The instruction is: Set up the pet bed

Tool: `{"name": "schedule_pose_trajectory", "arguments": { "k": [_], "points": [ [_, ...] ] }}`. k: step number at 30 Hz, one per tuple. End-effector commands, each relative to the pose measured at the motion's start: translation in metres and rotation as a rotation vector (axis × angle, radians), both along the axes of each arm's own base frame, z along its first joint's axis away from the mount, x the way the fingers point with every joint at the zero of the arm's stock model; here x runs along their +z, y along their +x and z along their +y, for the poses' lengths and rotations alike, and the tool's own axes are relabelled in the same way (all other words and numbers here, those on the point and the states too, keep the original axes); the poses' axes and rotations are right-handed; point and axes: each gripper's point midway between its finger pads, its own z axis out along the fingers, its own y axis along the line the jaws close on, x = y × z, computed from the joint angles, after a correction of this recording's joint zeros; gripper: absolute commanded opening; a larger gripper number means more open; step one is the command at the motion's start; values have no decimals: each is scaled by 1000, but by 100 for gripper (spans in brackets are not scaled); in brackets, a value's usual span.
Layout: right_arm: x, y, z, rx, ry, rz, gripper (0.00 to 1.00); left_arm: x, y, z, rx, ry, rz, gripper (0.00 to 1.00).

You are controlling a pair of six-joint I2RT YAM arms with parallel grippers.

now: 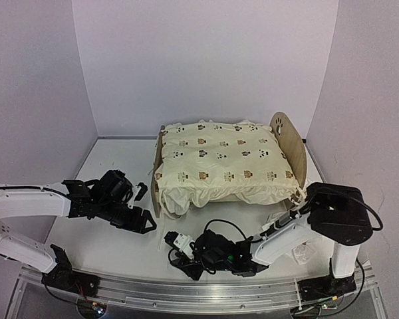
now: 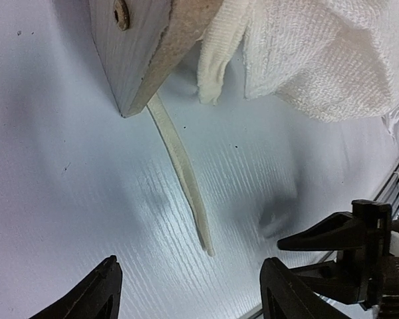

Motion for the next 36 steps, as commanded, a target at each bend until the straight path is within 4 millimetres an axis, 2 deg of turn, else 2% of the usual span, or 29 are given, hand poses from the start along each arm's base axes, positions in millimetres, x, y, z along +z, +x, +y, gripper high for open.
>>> {"name": "schedule_pose_trajectory", "arguments": {
  "k": [1, 5, 10, 17, 23, 26, 30, 31, 33, 36],
  "points": [
    [33, 31, -20, -112, -79, -185, 33, 5, 6, -8, 24, -61, -22, 70],
    [44, 59, -28, -199, -107, -244, 32, -10, 4, -15, 19, -45, 14, 67],
    [52, 91, -47, -303, -88, -200, 32, -32, -3, -26, 3, 25, 47, 65],
    [54, 118, -68, -367, -83, -172, 32, -53, -16, -38, -37, 117, 70, 60],
    [64, 132, -62, -373, -57, -171, 32, -64, -22, -46, -78, 156, 79, 56],
    [65, 135, -57, -368, -50, -169, 32, -71, -23, -46, -82, 194, 82, 44],
    [66, 142, -47, -364, -32, -155, 32, -76, -24, -49, -92, 205, 84, 7],
    [66, 144, -45, -364, -26, -146, 32, -75, -24, -48, -88, 207, 80, 2],
    [65, 146, -38, -355, -10, -120, 32, -71, -21, -44, -69, 209, 62, 0],
    [58, 145, -23, -326, 9, -75, 32, -54, -22, -44, -66, 145, 30, 0]
  ]
}}
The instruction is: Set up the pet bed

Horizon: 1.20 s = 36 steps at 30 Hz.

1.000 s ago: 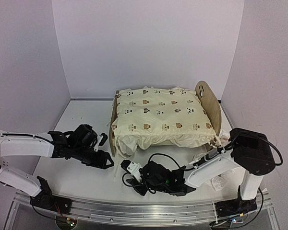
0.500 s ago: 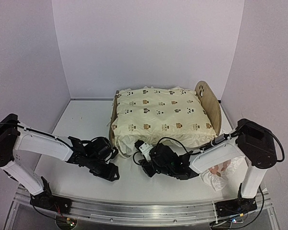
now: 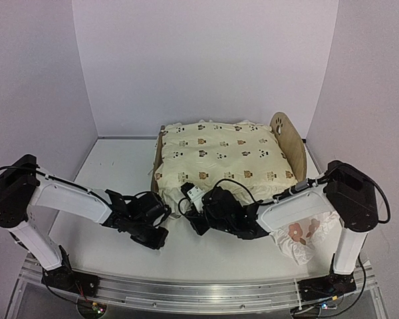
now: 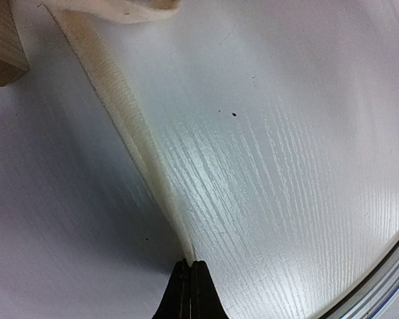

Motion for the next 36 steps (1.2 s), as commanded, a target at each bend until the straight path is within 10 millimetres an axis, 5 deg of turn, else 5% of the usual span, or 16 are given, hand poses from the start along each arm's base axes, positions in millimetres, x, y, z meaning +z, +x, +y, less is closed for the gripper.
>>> {"name": "schedule_pose_trajectory", "arguments": {
  "k": [1, 5, 13, 20, 26, 36],
  "points": [
    [-6, 3, 27, 39, 61, 69, 32, 27, 1, -1, 13, -86, -54, 0],
    [-18, 5, 43, 44, 86, 110, 31, 53, -5, -7, -15, -198, -74, 0],
    [-38, 12, 66, 44, 112, 145, 31, 61, -8, -9, -35, -218, -68, 0],
    [-38, 1, 85, 108, 181, 226, 31, 91, -6, -9, -39, -268, -109, 0],
    [-34, -22, 112, 259, 230, 298, 32, 93, -6, 7, -10, -232, -128, 1],
    [-31, -17, 52, 178, 39, 64, 43, 68, -14, 33, 55, -162, -99, 3]
  ]
}}
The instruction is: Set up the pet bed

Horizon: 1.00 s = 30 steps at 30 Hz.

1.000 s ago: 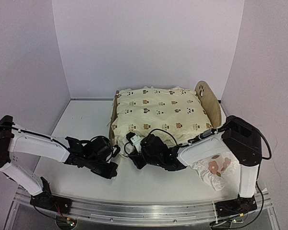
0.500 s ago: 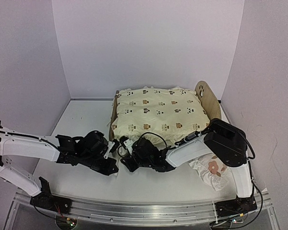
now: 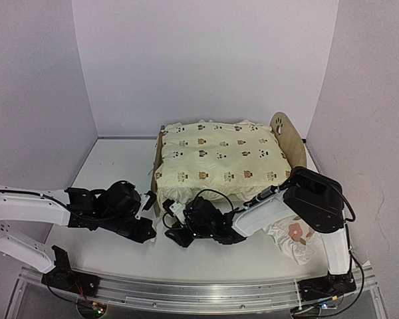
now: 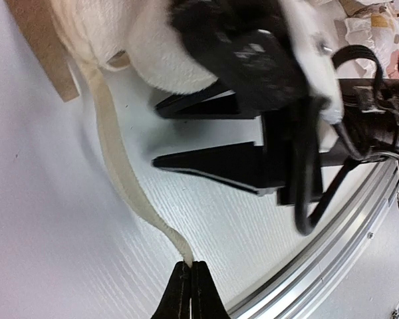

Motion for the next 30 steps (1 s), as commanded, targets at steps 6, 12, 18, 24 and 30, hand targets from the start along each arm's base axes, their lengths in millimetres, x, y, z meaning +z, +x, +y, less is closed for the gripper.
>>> {"name": "schedule_pose_trajectory", "arguments": {
  "k": [6, 12, 18, 24, 30],
  "points": [
    [21, 30, -8, -39, -87, -259, 54, -15, -3, 21, 76, 28, 8, 3],
    [18, 54, 8, -79, -115, -367, 57, -17, -5, 24, 83, 19, 10, 3],
    [11, 55, 28, -25, -85, -391, 47, -21, -5, 24, 79, 15, 11, 4],
    [8, 41, 36, 49, -36, -346, 15, -22, -5, 22, 77, 6, 8, 3],
    [36, 10, 39, 110, 104, -176, 0, -14, -9, 10, 33, -47, 21, 1]
  ]
}}
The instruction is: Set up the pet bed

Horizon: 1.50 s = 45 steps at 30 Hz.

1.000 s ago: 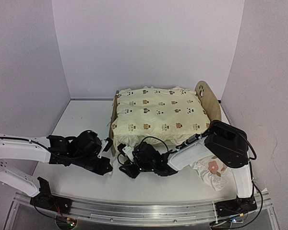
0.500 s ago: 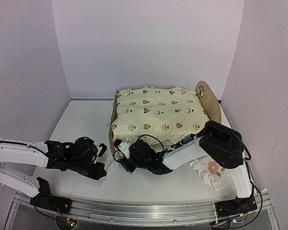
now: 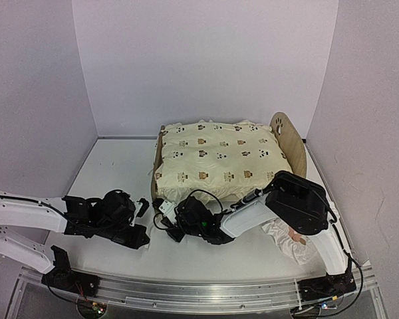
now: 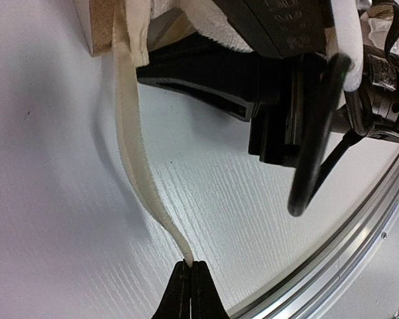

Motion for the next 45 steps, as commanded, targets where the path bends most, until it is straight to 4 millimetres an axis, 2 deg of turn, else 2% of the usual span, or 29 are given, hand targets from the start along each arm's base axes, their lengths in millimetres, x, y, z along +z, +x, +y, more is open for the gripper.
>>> {"name": "schedule_pose_trajectory", "arguments": {
  "k": [1, 6, 12, 18, 22, 27, 30, 33, 37, 40, 45],
  "points": [
    [47, -30, 10, 91, 169, 166, 0, 13, 0, -14, -34, -74, -14, 1],
    [91, -52, 22, 149, 313, 341, 0, 21, 2, -15, -37, -79, -34, 1],
    [136, -59, 38, 188, 474, 451, 0, 36, 7, -13, -24, -78, -68, 1],
    [173, -60, 46, 216, 632, 506, 0, 51, 7, -10, -14, -102, -82, 1],
    [183, -55, 37, 204, 696, 458, 0, 60, 12, -5, 11, -93, -112, 1],
    [232, -44, 35, 247, 867, 434, 0, 75, 19, -4, 26, -72, -144, 2],
    [226, -44, 25, 232, 868, 396, 0, 84, 23, -3, 38, -62, -161, 2],
    [194, -38, 5, 156, 830, 386, 0, 87, 24, -2, 43, -53, -166, 3],
    [149, -42, -15, 101, 751, 395, 0, 80, 24, -5, 35, -41, -150, 3],
    [125, -47, -25, 83, 712, 414, 0, 75, 23, -9, 26, -42, -138, 3],
    [106, -47, -44, 37, 663, 385, 0, 65, 20, -22, -16, -51, -99, 2]
  ]
}}
